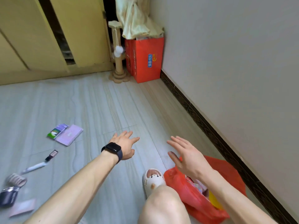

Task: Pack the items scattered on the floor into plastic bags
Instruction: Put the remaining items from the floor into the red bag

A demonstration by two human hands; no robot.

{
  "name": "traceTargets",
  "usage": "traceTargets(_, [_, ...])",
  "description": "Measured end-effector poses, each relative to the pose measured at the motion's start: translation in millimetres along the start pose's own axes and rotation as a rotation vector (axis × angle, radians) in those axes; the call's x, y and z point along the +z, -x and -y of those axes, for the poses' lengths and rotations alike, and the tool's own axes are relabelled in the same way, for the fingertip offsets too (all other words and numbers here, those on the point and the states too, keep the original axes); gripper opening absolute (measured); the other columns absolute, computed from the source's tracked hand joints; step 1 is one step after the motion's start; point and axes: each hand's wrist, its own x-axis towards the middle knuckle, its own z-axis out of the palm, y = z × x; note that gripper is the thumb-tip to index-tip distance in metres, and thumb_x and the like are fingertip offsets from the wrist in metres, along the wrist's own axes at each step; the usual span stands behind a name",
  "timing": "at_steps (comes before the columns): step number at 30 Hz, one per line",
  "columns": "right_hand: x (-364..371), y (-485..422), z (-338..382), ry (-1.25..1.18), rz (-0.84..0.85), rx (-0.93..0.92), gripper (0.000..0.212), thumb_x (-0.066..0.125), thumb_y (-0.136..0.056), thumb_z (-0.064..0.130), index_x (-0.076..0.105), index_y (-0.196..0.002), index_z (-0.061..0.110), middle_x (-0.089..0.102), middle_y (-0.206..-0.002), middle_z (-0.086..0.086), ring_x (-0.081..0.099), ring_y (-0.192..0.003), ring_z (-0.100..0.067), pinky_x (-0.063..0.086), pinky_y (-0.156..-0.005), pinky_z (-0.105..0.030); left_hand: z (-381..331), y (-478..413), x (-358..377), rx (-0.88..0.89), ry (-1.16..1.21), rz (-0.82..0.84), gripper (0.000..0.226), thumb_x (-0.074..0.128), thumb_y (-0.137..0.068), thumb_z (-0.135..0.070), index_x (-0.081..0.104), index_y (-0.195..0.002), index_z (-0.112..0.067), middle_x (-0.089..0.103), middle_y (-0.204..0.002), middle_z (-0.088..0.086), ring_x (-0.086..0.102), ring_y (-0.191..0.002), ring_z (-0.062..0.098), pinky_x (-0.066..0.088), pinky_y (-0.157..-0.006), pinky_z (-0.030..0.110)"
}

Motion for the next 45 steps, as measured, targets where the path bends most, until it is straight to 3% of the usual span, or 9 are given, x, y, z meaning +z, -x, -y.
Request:
traceTargets(9, [-46.1, -97.4, 181.0, 0.101, -0.079, -0.506, 0.053, 0.038, -0.101, 0.051, 0.036, -0.151, 0.034, 0.04, -0.155, 0.006, 0.029, -0.147, -0.012, 0.029, -0.116, -0.027, 211.4, 154.1, -13.4, -0.52, 0.119, -0.119, 0.063, 0.047, -0.092, -0.042, 0.025, -0.151, -0.041, 0.021, -0.16, 0.003, 0.022, -0.146, 0.023, 0.026, -0.114, 0.044])
traceTargets(19, [28.4, -128.3, 327.7, 0.28, 0.181, -0.839, 0.059, 0.032, -0.096, 0.056, 0.028, -0.153, 0.039, 0.034, -0.159, 0.0, 0.037, -0.144, -0.02, 0.039, -0.111, -0.034, 312.6, 295.2, 123.0, -0.94, 0.392, 0.005, 0.064, 0.049, -0.092, -0.051, 0.026, -0.151, -0.039, 0.02, -0.161, 0.002, 0.019, -0.147, 0.025, 0.021, -0.117, 0.044])
traceTargets(21, [53.7, -130.4, 340.1, 0.311, 0.255, -0.877, 0.06, 0.036, -0.096, 0.054, 0.028, -0.153, 0.038, 0.034, -0.159, -0.002, 0.038, -0.144, -0.023, 0.039, -0.111, -0.037, 314.4, 300.3, 153.7, -0.967, 0.452, 0.053, 0.064, 0.049, -0.092, -0.051, 0.027, -0.15, -0.038, 0.022, -0.159, 0.002, 0.021, -0.146, 0.026, 0.022, -0.116, 0.043])
traceTargets(24, [97.3, -136.9, 350.3, 0.356, 0.437, -0.913, 0.062, 0.034, -0.1, 0.052, 0.012, -0.156, 0.039, 0.011, -0.166, 0.0, 0.015, -0.152, -0.019, 0.018, -0.121, -0.034, 312.8, 295.4, 200.0, -0.995, 0.529, 0.117, 0.062, 0.048, -0.092, -0.05, 0.029, -0.149, -0.035, 0.025, -0.158, 0.002, 0.026, -0.144, 0.027, 0.025, -0.114, 0.043])
traceTargets(26, [128.1, -140.8, 354.2, 0.399, 0.543, -0.916, 0.062, 0.033, -0.102, 0.051, 0.009, -0.157, 0.038, 0.005, -0.167, 0.0, 0.009, -0.153, -0.018, 0.014, -0.122, -0.035, 310.4, 285.7, 228.2, -0.991, 0.568, 0.164, 0.062, 0.048, -0.092, -0.048, 0.029, -0.149, -0.033, 0.024, -0.158, 0.002, 0.026, -0.143, 0.027, 0.026, -0.114, 0.044])
traceTargets(31, [216.5, -150.1, 362.0, 0.486, 0.762, -0.904, 0.062, 0.032, -0.103, 0.049, 0.007, -0.158, 0.035, 0.002, -0.167, -0.003, 0.007, -0.153, -0.02, 0.014, -0.123, -0.04, 306.0, 250.0, 289.1, -0.958, 0.647, 0.213, 0.07, 0.05, -0.091, -0.044, 0.019, -0.153, -0.032, 0.009, -0.162, 0.006, 0.018, -0.146, 0.029, 0.023, -0.115, 0.045])
traceTargets(36, [308.2, -157.0, 380.5, 0.442, 0.855, -0.864, 0.064, 0.035, -0.102, 0.047, 0.01, -0.158, 0.027, 0.005, -0.166, -0.009, 0.012, -0.151, -0.024, 0.021, -0.12, -0.041, 324.8, 214.8, 322.3, -0.973, 0.648, 0.048, 0.078, 0.053, -0.09, -0.042, 0.008, -0.154, -0.038, -0.011, -0.161, 0.011, 0.019, -0.144, 0.032, 0.026, -0.112, 0.044])
traceTargets(41, [402.6, -140.0, 415.2, 0.239, 0.769, -0.814, 0.082, 0.05, -0.097, 0.043, 0.001, -0.158, 0.019, -0.002, -0.165, -0.016, 0.015, -0.149, -0.031, 0.023, -0.117, -0.045, 390.0, 175.3, 337.1, -1.014, 0.672, -0.16, 0.071, 0.054, -0.091, -0.047, 0.018, -0.152, -0.042, 0.006, -0.162, 0.011, 0.033, -0.137, 0.038, 0.034, -0.109, 0.044])
traceTargets(45, [449.6, -118.3, 436.8, 0.238, 0.686, -0.897, 0.076, 0.039, -0.101, 0.038, -0.013, -0.156, 0.034, -0.025, -0.162, -0.012, -0.006, -0.151, -0.032, 0.002, -0.12, -0.053, 414.1, 161.7, 354.9, -0.985, 0.763, -0.162, 0.059, 0.054, -0.09, -0.049, 0.032, -0.145, -0.045, 0.04, -0.148, 0.008, 0.042, -0.133, 0.029, 0.037, -0.107, 0.04])
